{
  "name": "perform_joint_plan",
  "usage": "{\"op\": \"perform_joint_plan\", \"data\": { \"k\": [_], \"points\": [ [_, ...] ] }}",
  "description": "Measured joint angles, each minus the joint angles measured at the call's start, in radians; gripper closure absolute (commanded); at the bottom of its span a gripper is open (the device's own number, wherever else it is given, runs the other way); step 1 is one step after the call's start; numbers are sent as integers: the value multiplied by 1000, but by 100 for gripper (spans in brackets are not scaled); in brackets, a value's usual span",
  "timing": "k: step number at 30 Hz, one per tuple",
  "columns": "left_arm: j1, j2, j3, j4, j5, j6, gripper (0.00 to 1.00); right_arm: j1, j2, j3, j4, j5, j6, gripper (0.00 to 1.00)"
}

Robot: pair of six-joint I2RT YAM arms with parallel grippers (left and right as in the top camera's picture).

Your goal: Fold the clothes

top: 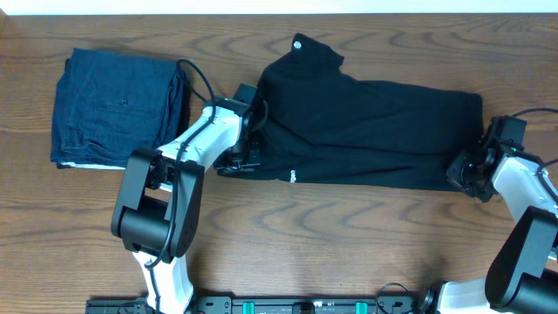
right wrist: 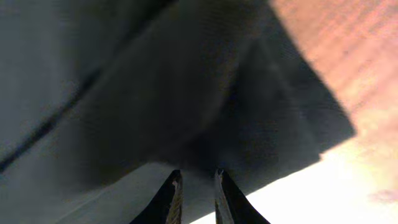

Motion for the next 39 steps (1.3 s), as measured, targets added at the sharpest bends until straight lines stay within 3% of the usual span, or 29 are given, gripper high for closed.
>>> {"op": "perform_joint_plan", "data": {
  "k": [3, 9, 18, 23, 26, 28, 32, 36, 38, 39],
  "points": [
    [3, 0, 0, -8, 0, 0, 73, 0, 0, -23, 15, 47, 28, 83],
    [3, 1, 0, -11, 0, 0, 73, 0, 0, -49, 5, 113, 67, 98],
    [3, 1, 0, -32, -3, 0, 74, 0, 0, -44, -53, 190, 114, 93],
    [3, -19, -10, -21, -5, 0, 72, 0, -7, 79, -208, 172, 105, 87],
    [5, -71, -11, -21, -11, 3, 60, 0, -31, 180, -259, 86, 61, 77],
    [6, -136, -11, -21, -17, 7, 47, 5, -53, 253, -285, -8, 9, 70],
    [7, -293, -11, -19, -24, 4, 32, 59, -71, 328, -306, -202, -127, 71],
    [14, -422, -11, -3, -26, 2, 27, 204, -71, 333, -295, -322, -247, 73],
    [29, -467, -11, 10, -26, 5, 17, 306, -71, 333, -267, -353, -304, 72],
    [43, -489, -11, 19, -26, 3, 8, 356, -68, 333, -252, -364, -330, 69]
  ]
}}
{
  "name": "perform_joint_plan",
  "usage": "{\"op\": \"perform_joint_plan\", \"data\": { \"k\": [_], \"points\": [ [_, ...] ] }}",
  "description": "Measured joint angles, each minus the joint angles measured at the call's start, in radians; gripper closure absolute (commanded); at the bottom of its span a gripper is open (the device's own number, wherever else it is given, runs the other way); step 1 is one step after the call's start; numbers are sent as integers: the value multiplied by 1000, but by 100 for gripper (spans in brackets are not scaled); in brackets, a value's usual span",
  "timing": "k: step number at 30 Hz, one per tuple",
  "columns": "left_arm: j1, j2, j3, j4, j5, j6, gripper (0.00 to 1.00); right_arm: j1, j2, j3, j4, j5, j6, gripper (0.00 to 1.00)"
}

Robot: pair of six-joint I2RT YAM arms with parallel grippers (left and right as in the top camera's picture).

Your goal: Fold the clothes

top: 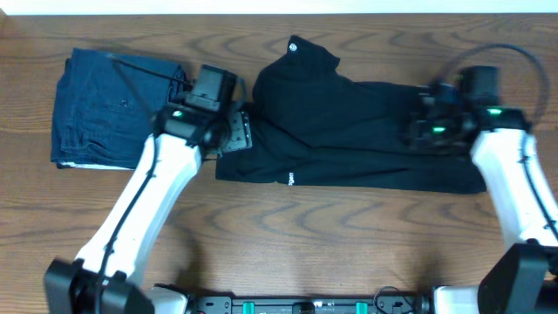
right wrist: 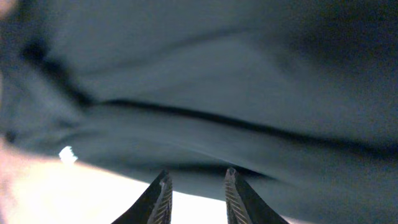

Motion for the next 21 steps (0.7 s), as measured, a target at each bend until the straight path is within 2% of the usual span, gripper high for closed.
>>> {"op": "perform_joint_plan", "data": {
  "k": [1, 4, 9, 14, 21],
  "points": [
    [12, -14, 0, 6, 0, 4, 2, 51, 4, 0, 14, -7, -23, 67],
    [52, -48, 0, 10, -1, -2, 2, 208, 35, 0, 51, 11, -85, 69],
    [76, -60, 0, 9, -1, -3, 2, 414, 133, 0, 76, 129, -135, 98],
    [76, -60, 0, 9, 0, -3, 2, 502, 245, 0, 90, 249, -150, 99],
    [76, -60, 0, 9, 0, -3, 2, 513, 358, -2, 117, 317, -150, 99]
  ]
}}
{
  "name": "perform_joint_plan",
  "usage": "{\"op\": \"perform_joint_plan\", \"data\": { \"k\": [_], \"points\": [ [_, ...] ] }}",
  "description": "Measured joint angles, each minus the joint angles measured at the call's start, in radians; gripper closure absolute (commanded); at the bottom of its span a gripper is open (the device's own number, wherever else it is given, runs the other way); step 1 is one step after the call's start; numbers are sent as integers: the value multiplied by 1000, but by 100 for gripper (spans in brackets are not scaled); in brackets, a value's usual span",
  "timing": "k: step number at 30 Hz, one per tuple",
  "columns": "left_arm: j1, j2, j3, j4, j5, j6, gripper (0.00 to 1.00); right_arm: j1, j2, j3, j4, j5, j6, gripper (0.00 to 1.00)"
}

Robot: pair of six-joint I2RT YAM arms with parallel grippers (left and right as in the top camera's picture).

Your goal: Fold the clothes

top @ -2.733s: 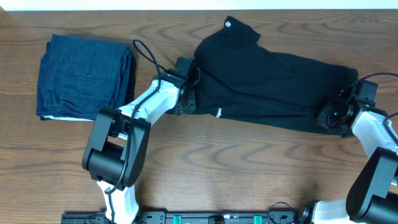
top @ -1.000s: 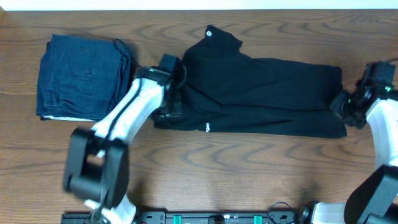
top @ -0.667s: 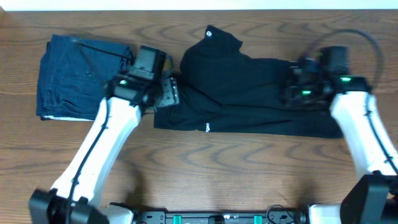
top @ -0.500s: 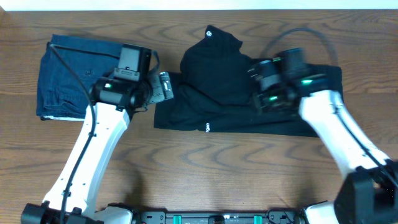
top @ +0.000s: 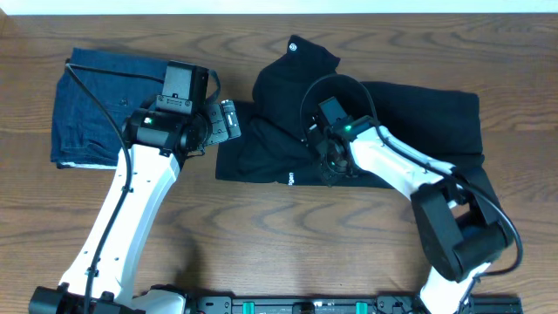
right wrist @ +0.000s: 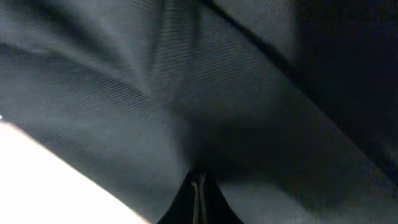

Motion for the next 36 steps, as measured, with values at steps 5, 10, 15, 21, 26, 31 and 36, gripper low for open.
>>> {"op": "perform_joint_plan", "data": {
  "k": [5, 10, 15, 21, 26, 31, 36],
  "points": [
    [0, 0, 0, 0, 0, 0, 2, 0, 3, 0, 28, 8, 0, 99],
    [0, 0, 0, 0, 0, 0, 2, 0, 4, 0, 75, 11, 5, 98],
    [0, 0, 0, 0, 0, 0, 2, 0, 4, 0, 105, 16, 8, 96],
    [0, 0, 0, 0, 0, 0, 2, -1, 4, 0, 142, 58, 8, 94],
    [0, 0, 0, 0, 0, 0, 2, -5, 4, 0, 196, 95, 8, 92],
    [0, 0, 0, 0, 0, 0, 2, -14, 4, 0, 251, 117, 11, 88],
    [0, 0, 0, 0, 0, 0, 2, -19, 4, 0, 260, 121, 11, 86]
  ]
}}
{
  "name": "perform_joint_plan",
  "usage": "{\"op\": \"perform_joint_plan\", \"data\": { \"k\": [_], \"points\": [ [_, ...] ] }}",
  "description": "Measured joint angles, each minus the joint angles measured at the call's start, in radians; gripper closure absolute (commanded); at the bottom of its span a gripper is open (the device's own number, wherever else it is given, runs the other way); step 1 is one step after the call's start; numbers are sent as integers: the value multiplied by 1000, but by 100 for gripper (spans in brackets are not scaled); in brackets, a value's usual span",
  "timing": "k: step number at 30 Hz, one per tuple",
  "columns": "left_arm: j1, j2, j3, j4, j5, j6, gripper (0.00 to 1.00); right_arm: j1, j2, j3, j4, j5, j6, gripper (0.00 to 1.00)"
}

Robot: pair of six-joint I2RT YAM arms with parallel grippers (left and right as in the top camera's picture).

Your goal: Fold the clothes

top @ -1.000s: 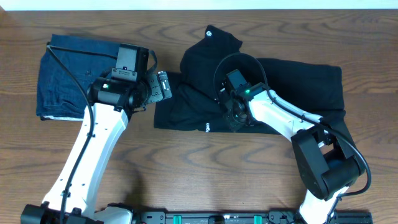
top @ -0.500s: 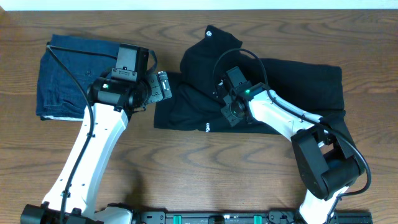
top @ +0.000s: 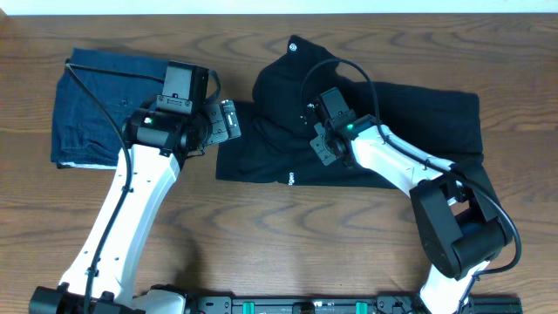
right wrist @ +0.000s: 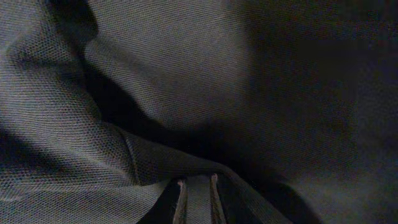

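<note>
A black garment [top: 410, 131] lies spread lengthwise across the middle of the table, with a round tag [top: 298, 45] at its far left hump and a small white logo [top: 292, 177] on its near edge. My right gripper [top: 324, 139] rests on its left-centre part. In the right wrist view the right gripper [right wrist: 198, 182] has its fingers nearly together, with a ridge of dark mesh cloth between them. My left gripper [top: 228, 119] hovers open just off the garment's left edge, holding nothing.
A folded pair of blue jeans [top: 113, 105] lies at the far left, beside the left arm's wrist. Bare wooden table [top: 261, 235] runs along the front. The right arm's elbow [top: 458, 227] stands at the front right.
My right gripper has shifted a little toward the back of the garment. Its fingers, pressed tight together then, now have a fold of black cloth between them. The left arm has not moved.
First my left gripper was at the garment's left edge and my right was at its right end. Then both arms were higher, the right one open over the right part. After that the right gripper was shut at left-centre, where it now pinches cloth.
</note>
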Motion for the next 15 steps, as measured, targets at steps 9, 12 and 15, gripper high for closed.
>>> {"op": "perform_joint_plan", "data": {
  "k": [9, 12, 15],
  "points": [
    [0, 0, 0, 0, 0, 0, 2, -3, 35, 0, 64, 30, 0, 83],
    [0, 0, 0, 0, 0, 0, 2, -6, 58, 4, 97, 43, 1, 83],
    [0, 0, 0, 0, 0, 0, 2, -10, 66, 6, 124, 47, 1, 83]
  ]
}}
